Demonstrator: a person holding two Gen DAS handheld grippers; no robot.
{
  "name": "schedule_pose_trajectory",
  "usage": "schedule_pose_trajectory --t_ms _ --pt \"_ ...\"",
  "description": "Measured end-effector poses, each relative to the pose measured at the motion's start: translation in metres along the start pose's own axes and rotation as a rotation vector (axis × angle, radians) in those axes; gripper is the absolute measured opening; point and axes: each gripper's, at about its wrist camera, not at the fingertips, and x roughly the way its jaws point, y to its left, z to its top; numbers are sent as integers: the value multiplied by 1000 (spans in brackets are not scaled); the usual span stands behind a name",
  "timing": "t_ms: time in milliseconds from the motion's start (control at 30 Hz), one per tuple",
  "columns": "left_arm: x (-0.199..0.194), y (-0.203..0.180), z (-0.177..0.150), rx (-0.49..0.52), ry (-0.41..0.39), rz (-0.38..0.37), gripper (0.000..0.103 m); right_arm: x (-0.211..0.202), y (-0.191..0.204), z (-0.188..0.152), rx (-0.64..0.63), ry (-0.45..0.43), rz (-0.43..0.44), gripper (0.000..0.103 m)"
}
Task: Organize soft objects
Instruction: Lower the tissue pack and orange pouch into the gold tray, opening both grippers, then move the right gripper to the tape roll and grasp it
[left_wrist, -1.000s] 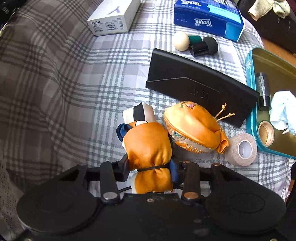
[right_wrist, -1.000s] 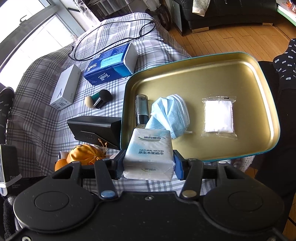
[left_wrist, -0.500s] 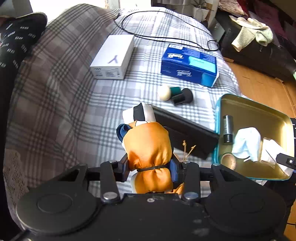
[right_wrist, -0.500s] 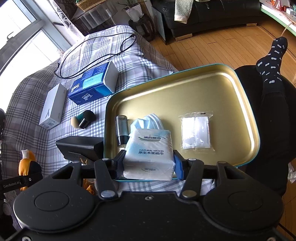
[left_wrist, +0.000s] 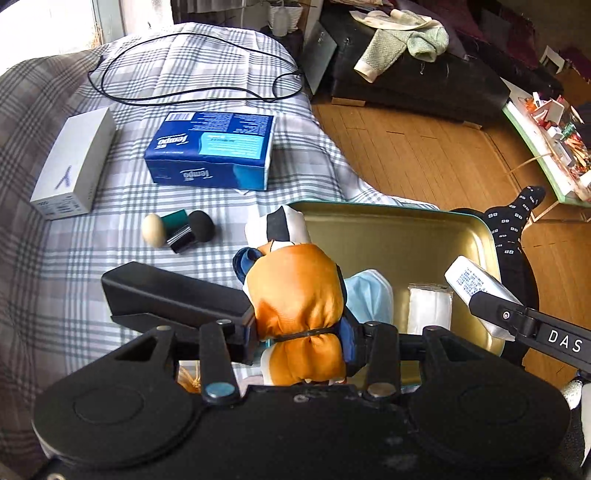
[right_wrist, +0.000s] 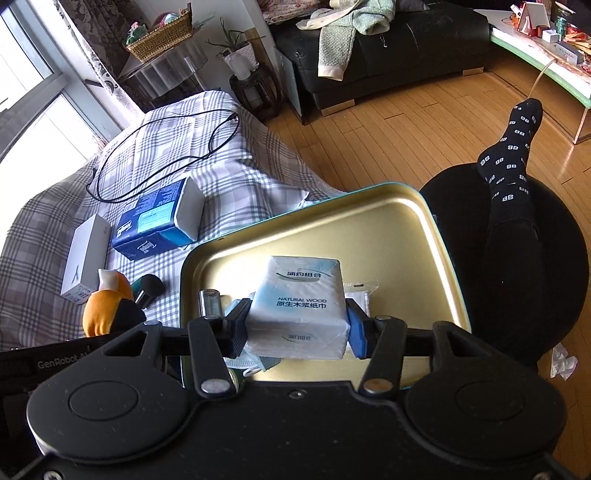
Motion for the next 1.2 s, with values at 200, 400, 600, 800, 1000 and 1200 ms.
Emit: schedule_pose_trajectory --t_ms 200,400,600,800,1000,1200 --pt "10 -20 6 26 -7 4 58 -3 -5 8 30 -46 -8 58" --pt "8 -20 9 34 -38 9 78 -2 -9 10 58 -42 13 66" --pt "9 -10 2 16 -25 39 82 2 -5 3 45 -10 11 66" --pt "5 6 -7 -4 -24 82 89 2 -3 -3 35 10 14 66" --pt "-5 36 -16 -53 -34 132 94 3 3 -8 20 28 15 66" --pt "-17 74 -28 -107 -51 247 101 5 15 -17 -13 51 29 66"
